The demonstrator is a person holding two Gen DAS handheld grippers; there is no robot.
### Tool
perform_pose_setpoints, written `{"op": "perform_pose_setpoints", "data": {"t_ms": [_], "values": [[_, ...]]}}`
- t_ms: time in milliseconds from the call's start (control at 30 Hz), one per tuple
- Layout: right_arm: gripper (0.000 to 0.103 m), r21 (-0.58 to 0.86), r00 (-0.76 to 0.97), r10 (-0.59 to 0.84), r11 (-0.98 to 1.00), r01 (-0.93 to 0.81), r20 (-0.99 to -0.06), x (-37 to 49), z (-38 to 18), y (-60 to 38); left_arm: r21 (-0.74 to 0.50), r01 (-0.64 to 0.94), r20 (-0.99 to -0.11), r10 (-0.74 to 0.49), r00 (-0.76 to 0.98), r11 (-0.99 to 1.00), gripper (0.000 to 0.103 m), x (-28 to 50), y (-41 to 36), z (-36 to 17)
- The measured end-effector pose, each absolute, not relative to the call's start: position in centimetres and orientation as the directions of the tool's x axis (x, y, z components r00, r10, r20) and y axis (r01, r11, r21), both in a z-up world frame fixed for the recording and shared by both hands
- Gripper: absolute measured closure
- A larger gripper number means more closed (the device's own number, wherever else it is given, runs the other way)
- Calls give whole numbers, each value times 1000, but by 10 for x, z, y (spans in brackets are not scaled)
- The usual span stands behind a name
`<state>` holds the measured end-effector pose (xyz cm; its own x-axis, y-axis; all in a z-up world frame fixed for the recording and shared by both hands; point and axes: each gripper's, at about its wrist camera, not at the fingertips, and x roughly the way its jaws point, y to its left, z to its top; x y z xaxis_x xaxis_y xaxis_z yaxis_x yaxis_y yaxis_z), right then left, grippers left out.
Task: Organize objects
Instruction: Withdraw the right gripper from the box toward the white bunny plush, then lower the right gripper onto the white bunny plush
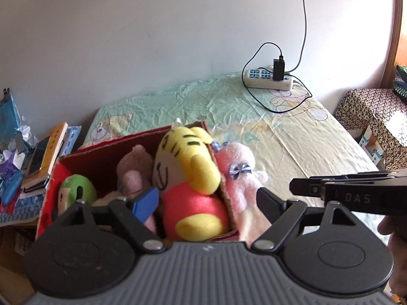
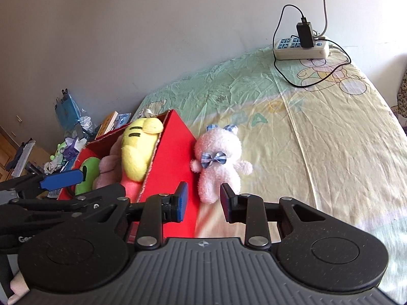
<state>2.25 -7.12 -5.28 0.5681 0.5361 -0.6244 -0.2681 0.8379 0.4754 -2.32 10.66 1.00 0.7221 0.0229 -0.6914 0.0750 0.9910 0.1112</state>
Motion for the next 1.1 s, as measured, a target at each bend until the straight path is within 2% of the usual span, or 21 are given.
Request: {"op": "perform_pose_setpoints", "data": {"t_ms": [233, 467, 833, 1100], "values": [[72, 518, 481, 589, 806, -287, -649, 52, -78, -100, 93, 126, -660, -34, 750, 988, 14, -25, 60, 2], [71, 574, 397, 644, 764, -293, -654, 84, -105, -116, 59, 150, -686, -69, 724, 987, 17, -23, 29, -18], [71, 657, 242, 739, 671, -344, -628, 123, -138, -102, 57, 110, -764, -28, 645, 992, 20, -8, 10, -74], [70, 703, 168, 783, 615, -357, -599, 142, -153, -74, 73, 78, -796, 11, 605, 994, 20, -6, 14, -94]]}}
